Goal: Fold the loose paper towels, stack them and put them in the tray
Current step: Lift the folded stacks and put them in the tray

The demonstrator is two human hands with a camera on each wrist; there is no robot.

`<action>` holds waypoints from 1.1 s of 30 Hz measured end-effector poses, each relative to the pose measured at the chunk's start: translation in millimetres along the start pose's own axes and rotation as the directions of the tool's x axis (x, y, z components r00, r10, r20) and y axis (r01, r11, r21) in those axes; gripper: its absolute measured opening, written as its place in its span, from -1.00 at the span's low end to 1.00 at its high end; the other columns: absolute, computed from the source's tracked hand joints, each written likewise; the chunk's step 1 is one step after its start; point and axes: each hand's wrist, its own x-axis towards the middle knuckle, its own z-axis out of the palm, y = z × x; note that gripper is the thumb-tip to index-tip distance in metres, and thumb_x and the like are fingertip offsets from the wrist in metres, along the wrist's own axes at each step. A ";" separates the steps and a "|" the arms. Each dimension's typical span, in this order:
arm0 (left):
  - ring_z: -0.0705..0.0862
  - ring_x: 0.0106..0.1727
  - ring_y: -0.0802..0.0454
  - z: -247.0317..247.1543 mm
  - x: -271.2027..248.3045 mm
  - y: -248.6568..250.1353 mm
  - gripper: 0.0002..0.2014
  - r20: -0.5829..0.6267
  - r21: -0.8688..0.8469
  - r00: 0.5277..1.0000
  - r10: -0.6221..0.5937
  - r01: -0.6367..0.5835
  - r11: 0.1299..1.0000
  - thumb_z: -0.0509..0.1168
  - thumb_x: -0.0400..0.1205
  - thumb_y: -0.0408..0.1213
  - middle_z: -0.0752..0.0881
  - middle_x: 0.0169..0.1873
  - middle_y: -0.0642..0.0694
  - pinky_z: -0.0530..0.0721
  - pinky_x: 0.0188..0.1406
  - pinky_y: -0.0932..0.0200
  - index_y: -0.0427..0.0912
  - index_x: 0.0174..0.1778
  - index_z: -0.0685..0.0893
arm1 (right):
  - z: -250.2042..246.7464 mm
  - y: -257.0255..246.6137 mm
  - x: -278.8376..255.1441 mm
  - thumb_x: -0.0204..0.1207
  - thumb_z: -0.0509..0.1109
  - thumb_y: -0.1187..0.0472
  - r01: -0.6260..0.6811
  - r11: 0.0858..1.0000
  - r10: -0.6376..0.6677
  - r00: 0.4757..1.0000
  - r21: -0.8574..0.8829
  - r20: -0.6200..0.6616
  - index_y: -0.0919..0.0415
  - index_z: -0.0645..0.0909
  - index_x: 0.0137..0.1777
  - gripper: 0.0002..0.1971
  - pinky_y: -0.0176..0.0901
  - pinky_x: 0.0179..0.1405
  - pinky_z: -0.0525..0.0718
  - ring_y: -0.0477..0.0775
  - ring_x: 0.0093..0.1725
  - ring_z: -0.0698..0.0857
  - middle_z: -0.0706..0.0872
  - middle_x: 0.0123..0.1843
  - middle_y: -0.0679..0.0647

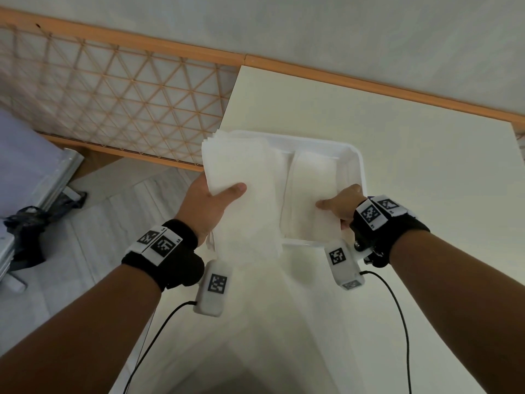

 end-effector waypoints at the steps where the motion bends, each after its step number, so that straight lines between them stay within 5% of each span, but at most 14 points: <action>1: 0.75 0.15 0.02 -0.2 0.2 -0.1 -0.63 0.005 0.003 1.000 -0.001 0.001 1.000 0.41 0.58 -0.33 0.77 0.14 -0.03 0.69 0.21 -0.09 -0.13 0.32 0.61 | -0.6 0.1 -1.4 0.33 0.58 -0.02 0.001 0.999 -0.001 1.000 0.036 -0.004 0.41 0.20 0.50 -0.10 0.25 0.28 0.60 0.40 0.29 0.59 0.49 0.40 0.37; 6: 0.75 0.13 0.03 2.0 2.0 -1.4 -0.61 0.002 0.000 1.000 -0.007 0.007 1.000 0.42 0.57 -0.34 0.77 0.14 -0.02 0.70 0.20 -0.08 -0.14 0.34 0.60 | -2.5 3.0 -4.7 0.35 0.60 0.04 -0.023 0.994 0.012 0.995 -0.108 -0.098 0.38 0.11 0.50 -0.09 0.15 0.31 0.53 0.36 0.34 0.55 0.50 0.39 0.29; 10: 0.75 0.14 0.02 2.8 3.1 -2.8 -0.59 0.009 -0.010 1.000 -0.012 0.012 1.000 0.43 0.57 -0.34 0.77 0.15 -0.02 0.70 0.21 -0.10 -0.13 0.35 0.59 | -4.6 1.7 -9.8 0.40 0.54 -0.02 0.030 0.949 -0.059 0.995 -0.314 -0.082 0.38 0.19 0.47 -0.17 0.00 0.04 0.53 0.30 0.27 0.60 0.54 0.34 0.25; 14: 0.75 0.15 0.02 2.3 4.3 -2.8 -0.59 0.007 -0.028 1.000 -0.004 0.005 1.000 0.43 0.56 -0.32 0.77 0.15 -0.02 0.69 0.22 -0.12 -0.12 0.34 0.59 | -14.7 -11.1 -29.4 0.43 0.48 -0.08 0.127 0.935 -0.176 0.977 -0.332 -0.120 0.34 0.29 0.43 -0.27 -0.02 -0.10 0.53 0.29 0.19 0.63 0.58 0.28 0.26; 18: 0.74 0.18 0.02 3.2 3.7 -2.4 -0.59 0.021 -0.034 0.999 0.025 -0.025 0.999 0.42 0.58 -0.29 0.76 0.18 -0.03 0.69 0.24 -0.10 -0.13 0.36 0.57 | -14.0 -34.0 -62.9 0.56 0.34 -0.05 0.520 0.848 -0.530 0.838 -0.106 -0.130 0.19 0.63 0.17 -0.66 -0.20 0.03 0.50 0.06 0.10 0.65 0.71 0.09 0.06; 22: 0.74 0.17 0.07 5.4 2.0 -1.8 -0.61 0.011 -0.020 0.998 0.059 -0.059 0.998 0.41 0.60 -0.23 0.76 0.16 0.00 0.70 0.20 -0.02 -0.09 0.35 0.58 | 9.6 -48.1 -94.1 0.58 0.34 0.01 0.655 0.746 -0.639 0.755 0.119 -0.144 0.12 0.68 0.15 -0.74 -0.36 -0.08 0.54 -0.04 -0.04 0.70 0.73 -0.01 -0.06; 24: 0.74 0.17 0.09 3.8 1.4 -1.3 -0.61 0.007 -0.025 0.997 0.080 -0.080 0.996 0.40 0.60 -0.21 0.76 0.16 0.00 0.71 0.13 0.09 -0.10 0.36 0.57 | 18.0 -50.9 -98.7 0.56 0.38 0.04 0.655 0.735 -0.634 0.756 0.175 -0.164 0.09 0.64 0.22 -0.73 -0.51 -0.19 0.49 -0.11 -0.12 0.68 0.72 -0.01 -0.08; 28: 0.75 0.09 0.18 -1.8 -1.6 0.0 -0.68 -0.028 -0.047 0.995 0.100 -0.101 0.994 0.36 0.64 -0.22 0.78 0.10 0.03 0.69 -0.08 0.37 -0.11 0.31 0.61 | 26.2 -55.3 -97.4 0.49 0.47 0.07 0.596 0.728 -0.562 0.802 0.338 -0.203 0.09 0.60 0.24 -0.66 -0.44 -0.22 0.51 -0.15 -0.15 0.67 0.72 -0.05 -0.08; 33: 0.74 0.14 0.15 -6.1 -2.2 -1.6 -0.69 -0.078 -0.058 0.992 0.101 -0.105 0.993 0.37 0.63 -0.15 0.78 0.11 0.06 0.69 0.13 0.15 -0.04 0.29 0.63 | 28.6 -65.4 -100.3 0.40 0.54 0.12 0.554 0.677 -0.564 0.814 0.485 -0.142 0.15 0.66 -0.01 -0.78 -0.21 -0.19 0.64 -0.03 -0.24 0.67 0.70 -0.23 -0.04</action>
